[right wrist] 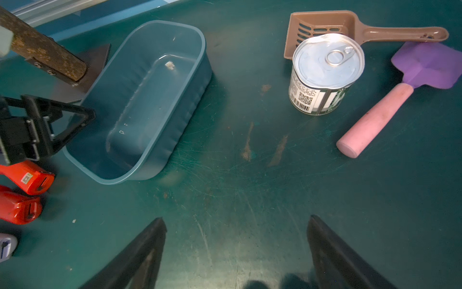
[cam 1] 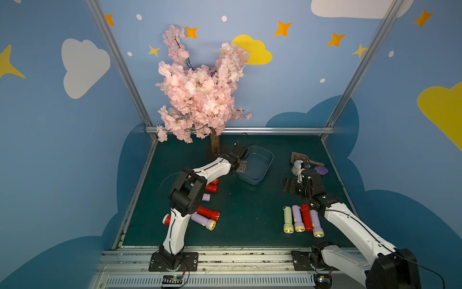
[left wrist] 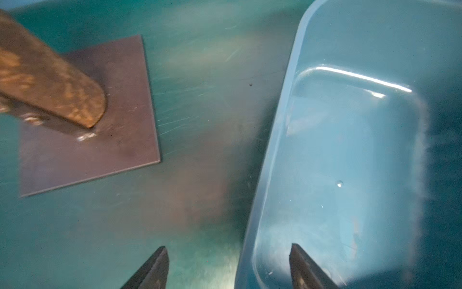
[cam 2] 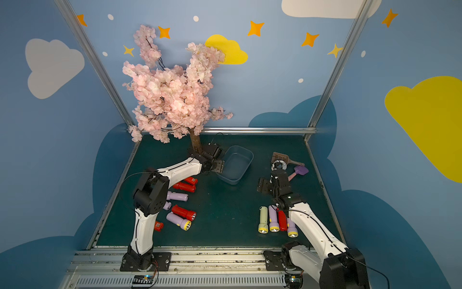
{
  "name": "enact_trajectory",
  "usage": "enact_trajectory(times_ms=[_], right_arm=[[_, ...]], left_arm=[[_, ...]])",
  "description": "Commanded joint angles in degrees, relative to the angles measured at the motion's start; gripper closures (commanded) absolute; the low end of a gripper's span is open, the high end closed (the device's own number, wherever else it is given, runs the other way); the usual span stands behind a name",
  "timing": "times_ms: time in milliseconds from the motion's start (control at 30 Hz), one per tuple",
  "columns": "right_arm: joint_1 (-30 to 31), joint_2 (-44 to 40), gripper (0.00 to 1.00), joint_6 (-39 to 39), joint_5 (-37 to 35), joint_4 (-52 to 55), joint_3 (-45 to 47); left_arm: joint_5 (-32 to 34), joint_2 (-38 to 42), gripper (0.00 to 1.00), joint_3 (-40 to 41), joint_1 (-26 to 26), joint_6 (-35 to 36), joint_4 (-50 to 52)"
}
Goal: Put the flashlights into the storage boxes
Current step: Move the storage box to the center of the board.
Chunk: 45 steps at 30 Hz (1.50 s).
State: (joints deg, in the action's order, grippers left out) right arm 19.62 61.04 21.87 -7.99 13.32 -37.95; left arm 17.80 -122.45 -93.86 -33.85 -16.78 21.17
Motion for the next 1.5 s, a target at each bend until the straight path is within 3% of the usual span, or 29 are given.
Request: enact_trajectory(times_ms=[0, 133, 433, 633, 1100, 1167, 1467], right_arm=[[0.3, 2.0, 0.11, -0.6, -0.8, 0.3, -3.0], [0.4, 4.8, 0.12, -0.4, -0.1, 0.4, -4.4], [0.4, 7.1, 0.12, -0.7, 0.9, 0.1, -5.8], [0.4, 6.5, 0.12, -0.8, 1.9, 0.3, -5.1], [0.8, 2.5, 0.11, -0.4, 3.2, 1.4, -3.1], [0.9, 2.3, 0.11, -0.4, 3.4, 1.7, -2.9], [1.4, 4.3, 0.08, -0.2, 2.4, 6.9, -4.7]], left_arm=[[-2.1, -1.4, 0.23, -3.5, -0.4, 2.4, 0.9], [-2.9, -3.6, 0.25, -6.0, -0.3, 2.3, 2.5], [-2.5, -3.2, 0.62, -4.5, -0.3, 0.7, 3.0], [-2.9, -2.4, 0.77, -3.9, -0.4, -0.4, 5.4], [-1.3, 6.8, 0.91, 6.9, -2.9, -7.4, 8.5], [-0.5, 8.7, 0.86, 8.7, -3.6, -8.8, 9.0], [1.5, 17.0, 0.85, 18.4, -5.7, -15.0, 9.4]])
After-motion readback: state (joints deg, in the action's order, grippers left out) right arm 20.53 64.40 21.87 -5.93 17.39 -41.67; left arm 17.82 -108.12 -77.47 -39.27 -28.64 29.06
